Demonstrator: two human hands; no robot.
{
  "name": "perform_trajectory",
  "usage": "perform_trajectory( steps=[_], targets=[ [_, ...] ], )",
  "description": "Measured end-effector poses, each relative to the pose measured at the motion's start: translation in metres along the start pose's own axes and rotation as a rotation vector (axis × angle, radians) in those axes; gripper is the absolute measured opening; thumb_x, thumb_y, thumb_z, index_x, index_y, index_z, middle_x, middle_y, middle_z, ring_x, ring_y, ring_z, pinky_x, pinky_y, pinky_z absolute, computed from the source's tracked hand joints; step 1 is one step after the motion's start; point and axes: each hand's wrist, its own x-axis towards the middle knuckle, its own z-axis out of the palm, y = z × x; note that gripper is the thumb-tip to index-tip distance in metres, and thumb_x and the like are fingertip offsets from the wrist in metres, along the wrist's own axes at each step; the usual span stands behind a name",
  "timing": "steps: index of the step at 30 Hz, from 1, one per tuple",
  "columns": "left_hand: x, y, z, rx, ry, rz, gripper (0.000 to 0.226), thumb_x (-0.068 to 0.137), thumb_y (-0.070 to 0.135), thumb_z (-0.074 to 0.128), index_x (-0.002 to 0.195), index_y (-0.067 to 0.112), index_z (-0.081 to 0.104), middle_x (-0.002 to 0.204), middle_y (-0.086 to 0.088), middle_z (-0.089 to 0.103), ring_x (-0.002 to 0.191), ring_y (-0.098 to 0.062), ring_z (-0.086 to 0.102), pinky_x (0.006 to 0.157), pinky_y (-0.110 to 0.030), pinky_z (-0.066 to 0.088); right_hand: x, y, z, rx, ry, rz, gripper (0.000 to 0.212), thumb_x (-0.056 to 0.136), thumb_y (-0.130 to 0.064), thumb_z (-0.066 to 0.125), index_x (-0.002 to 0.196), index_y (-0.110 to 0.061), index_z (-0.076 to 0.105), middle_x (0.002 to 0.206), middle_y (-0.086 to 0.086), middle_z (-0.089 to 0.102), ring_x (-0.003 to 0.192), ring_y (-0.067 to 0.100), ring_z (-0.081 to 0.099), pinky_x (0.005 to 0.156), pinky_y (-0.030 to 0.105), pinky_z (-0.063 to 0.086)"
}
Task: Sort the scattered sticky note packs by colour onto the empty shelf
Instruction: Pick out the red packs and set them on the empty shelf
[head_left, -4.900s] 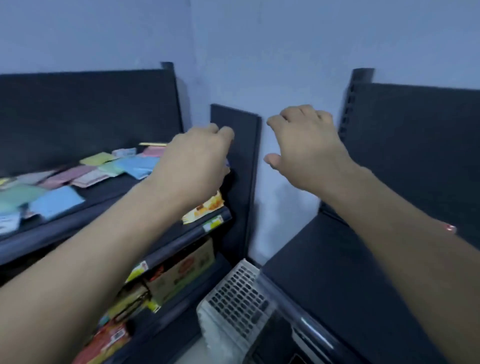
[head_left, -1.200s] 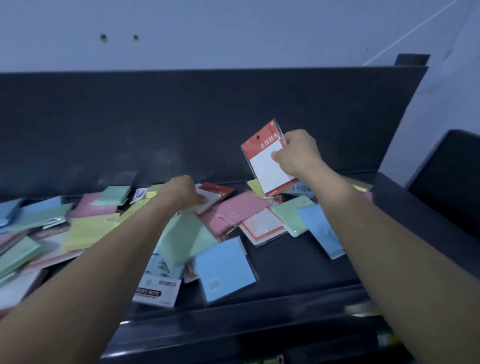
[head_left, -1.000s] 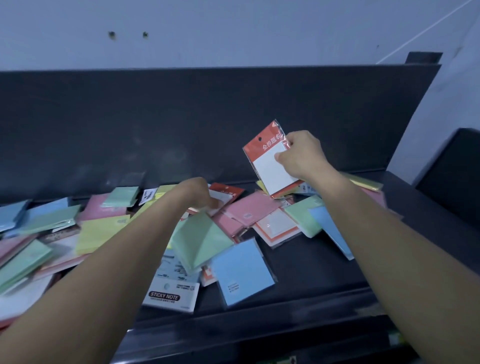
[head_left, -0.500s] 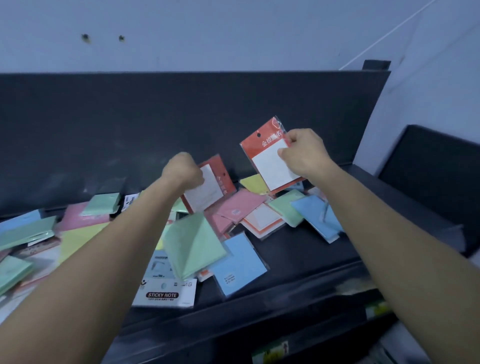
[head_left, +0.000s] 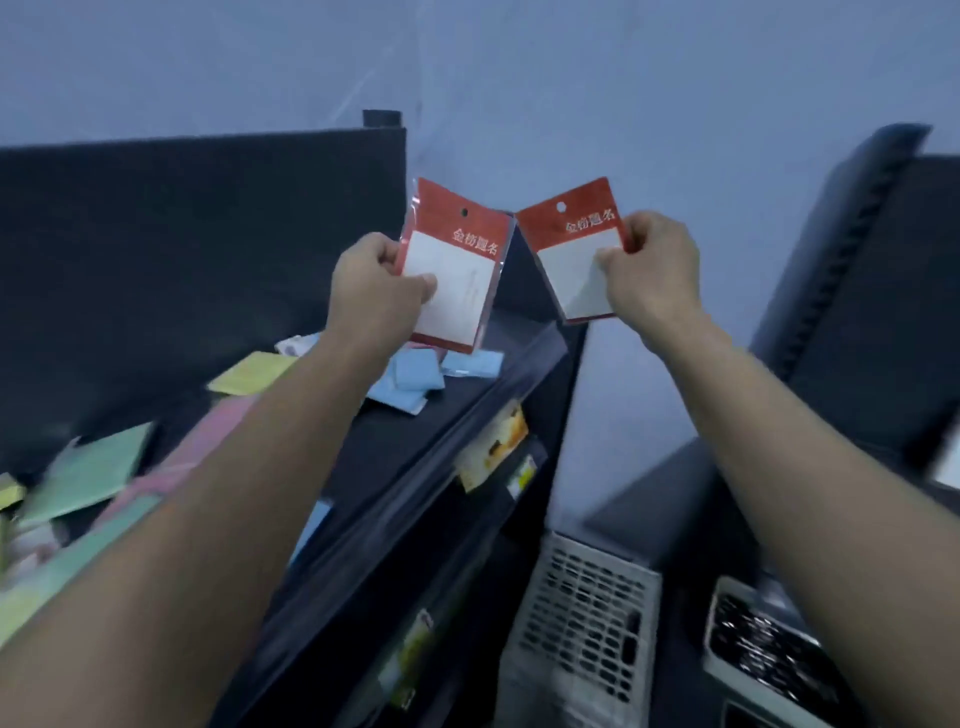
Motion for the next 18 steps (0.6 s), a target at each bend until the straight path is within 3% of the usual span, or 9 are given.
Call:
perform_trajectory(
  steps=[3,6,10,14,18],
  targets=[
    [-0.022,0.023,0.068,-0.084,-0.181,0.076,0.022,0.083,0.001,0.062,0.078,0.017,0.048,0.098,-0.013,0.066,0.089,-0.027,0.064,0.072,-0.04,0.056,-0.008,0.039,-0.069,-0.085,0.128,0.088,0.011,0.087,-0.004,0.05,0.084,-0.011,0.058,0.083,-0.001,0.058,0.078,0.015,0.053,0.065,0.025,0.039],
    [-0.053,0.047,0.134,-0.114,-0.356,0.133,0.028,0.084,0.0,0.059,0.076,0.022,0.043,0.095,-0.006,0.064,0.083,-0.018,0.062,0.067,-0.027,0.051,-0.02,0.076,-0.14,-0.119,0.259,0.171,0.014,0.086,-0.004,0.053,0.093,-0.012,0.063,0.09,-0.001,0.064,0.085,0.015,0.058,0.071,0.025,0.045],
    [-0.099,0.073,0.216,-0.197,-0.59,0.129,0.022,0.085,-0.003,0.056,0.093,0.017,0.049,0.102,-0.005,0.064,0.091,-0.019,0.063,0.076,-0.031,0.052,-0.031,0.135,-0.224,-0.144,0.372,0.369,0.016,0.08,-0.01,0.064,0.076,-0.025,0.062,0.079,-0.012,0.064,0.089,0.019,0.065,0.09,0.04,0.05],
    [-0.137,0.089,0.29,-0.237,-0.738,0.078,0.027,0.087,-0.006,0.053,0.103,0.016,0.051,0.105,-0.003,0.063,0.096,-0.02,0.063,0.076,-0.03,0.052,-0.037,0.19,-0.29,-0.104,0.378,0.49,0.013,0.085,-0.005,0.064,0.084,-0.017,0.065,0.085,-0.005,0.064,0.087,0.018,0.064,0.078,0.033,0.055],
    [-0.163,0.095,0.358,-0.157,-0.802,0.019,0.023,0.087,-0.001,0.056,0.102,0.015,0.051,0.11,-0.004,0.063,0.1,-0.021,0.062,0.086,-0.04,0.054,-0.027,0.254,-0.332,-0.093,0.342,0.576,0.028,0.084,-0.003,0.065,0.065,-0.022,0.058,0.088,0.002,0.067,0.088,0.023,0.067,0.081,0.04,0.057]
  ],
)
